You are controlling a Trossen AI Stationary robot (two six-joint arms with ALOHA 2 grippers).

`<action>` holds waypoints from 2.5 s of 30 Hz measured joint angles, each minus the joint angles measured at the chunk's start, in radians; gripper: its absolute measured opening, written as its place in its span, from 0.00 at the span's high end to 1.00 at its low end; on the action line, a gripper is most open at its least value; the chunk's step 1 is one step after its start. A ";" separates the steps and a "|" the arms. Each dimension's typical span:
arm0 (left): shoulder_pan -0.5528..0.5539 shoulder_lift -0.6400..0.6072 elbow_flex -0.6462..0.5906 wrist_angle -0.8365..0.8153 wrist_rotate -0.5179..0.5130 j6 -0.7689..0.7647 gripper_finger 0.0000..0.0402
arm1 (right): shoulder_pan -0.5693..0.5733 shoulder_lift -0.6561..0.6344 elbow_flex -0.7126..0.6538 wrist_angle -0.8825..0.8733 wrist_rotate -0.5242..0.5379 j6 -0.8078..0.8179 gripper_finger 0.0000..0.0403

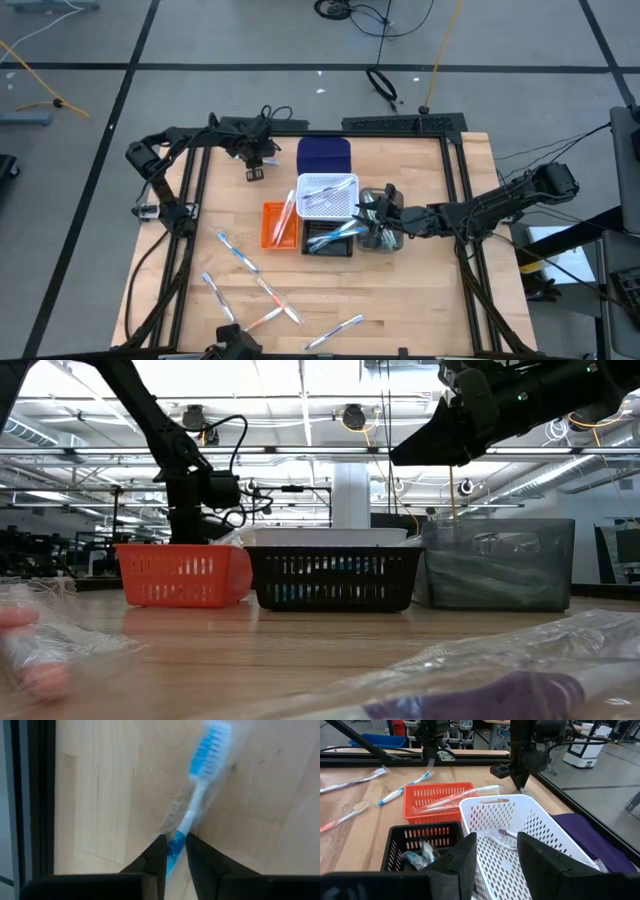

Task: Pick & Place Toothbrushes
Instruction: Put the blue toothbrush into the black basket

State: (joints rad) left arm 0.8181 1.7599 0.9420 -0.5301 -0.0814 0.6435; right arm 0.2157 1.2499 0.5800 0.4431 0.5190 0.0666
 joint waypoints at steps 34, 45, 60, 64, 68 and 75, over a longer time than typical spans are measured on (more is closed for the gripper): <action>-0.173 -0.528 -0.005 0.125 0.291 -0.324 1.00 | -0.119 0.062 0.000 0.314 -0.142 -0.048 0.67; -0.342 -0.536 -0.005 0.341 0.325 -0.412 1.00 | -0.283 0.198 0.009 0.590 -0.271 0.035 0.67; -0.519 -0.484 -0.005 0.532 0.265 -0.430 1.00 | -0.381 0.321 0.183 0.608 -0.394 0.084 0.67; -0.540 -0.446 -0.003 0.592 0.249 -0.447 1.00 | -0.381 0.321 0.204 0.606 -0.417 0.079 0.67; -0.559 -0.409 -0.003 0.651 0.246 -0.446 1.00 | -0.381 0.321 0.212 0.605 -0.420 0.079 0.67; -0.564 -0.366 -0.004 0.689 0.212 -0.446 1.00 | -0.378 0.322 0.212 0.586 -0.420 0.071 0.72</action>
State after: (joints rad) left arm 0.2539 1.3937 0.9382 0.1592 0.1303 0.1973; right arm -0.1627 1.5715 0.7921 1.0291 0.0990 0.1375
